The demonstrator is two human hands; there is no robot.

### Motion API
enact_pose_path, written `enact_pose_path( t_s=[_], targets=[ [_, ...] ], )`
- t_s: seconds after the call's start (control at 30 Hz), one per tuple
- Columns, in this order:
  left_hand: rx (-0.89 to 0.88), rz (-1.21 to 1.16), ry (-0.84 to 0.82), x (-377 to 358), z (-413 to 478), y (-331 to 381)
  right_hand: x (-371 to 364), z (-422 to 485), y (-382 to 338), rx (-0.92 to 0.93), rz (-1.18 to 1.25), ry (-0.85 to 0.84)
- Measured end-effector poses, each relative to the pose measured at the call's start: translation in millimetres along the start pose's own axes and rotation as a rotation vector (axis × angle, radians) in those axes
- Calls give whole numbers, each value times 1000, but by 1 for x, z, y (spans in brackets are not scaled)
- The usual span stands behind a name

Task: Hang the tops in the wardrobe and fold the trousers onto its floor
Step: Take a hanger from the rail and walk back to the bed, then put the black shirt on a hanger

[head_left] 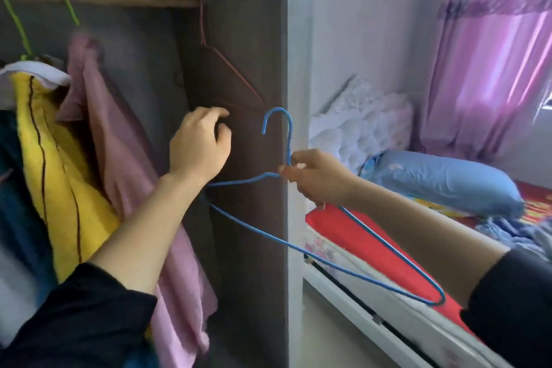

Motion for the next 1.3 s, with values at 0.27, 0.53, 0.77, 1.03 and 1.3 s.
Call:
enact_pose_path(
  t_s=[0.27, 0.53, 0.77, 1.03, 1.3],
  targets=[
    [-44, -262, -136, -79, -56, 192, 87, -123, 160, -166, -32, -66],
    [-139, -423, -545, -198, -102, 399, 195, -230, 330, -450, 29, 115],
    [-366, -496, -750, -288, -114, 566, 284, -289, 462, -690, 81, 344],
    [-473, -583, -949, -422, -117, 700, 372, -293, 601, -868, 138, 429],
    [-498, -610, -1163, -533, -131, 804, 441, -304, 724, -1126, 165, 495]
  ],
)
Point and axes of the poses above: each hand's wrist, its own z-axis towards the middle knuckle, its own x-axis out of the back of the hand, y = z × x, the point moved 4 cm from there along z, towards the middle knuckle, and after that the axes turned 14 degrees about -x, right-handed, at the moved point
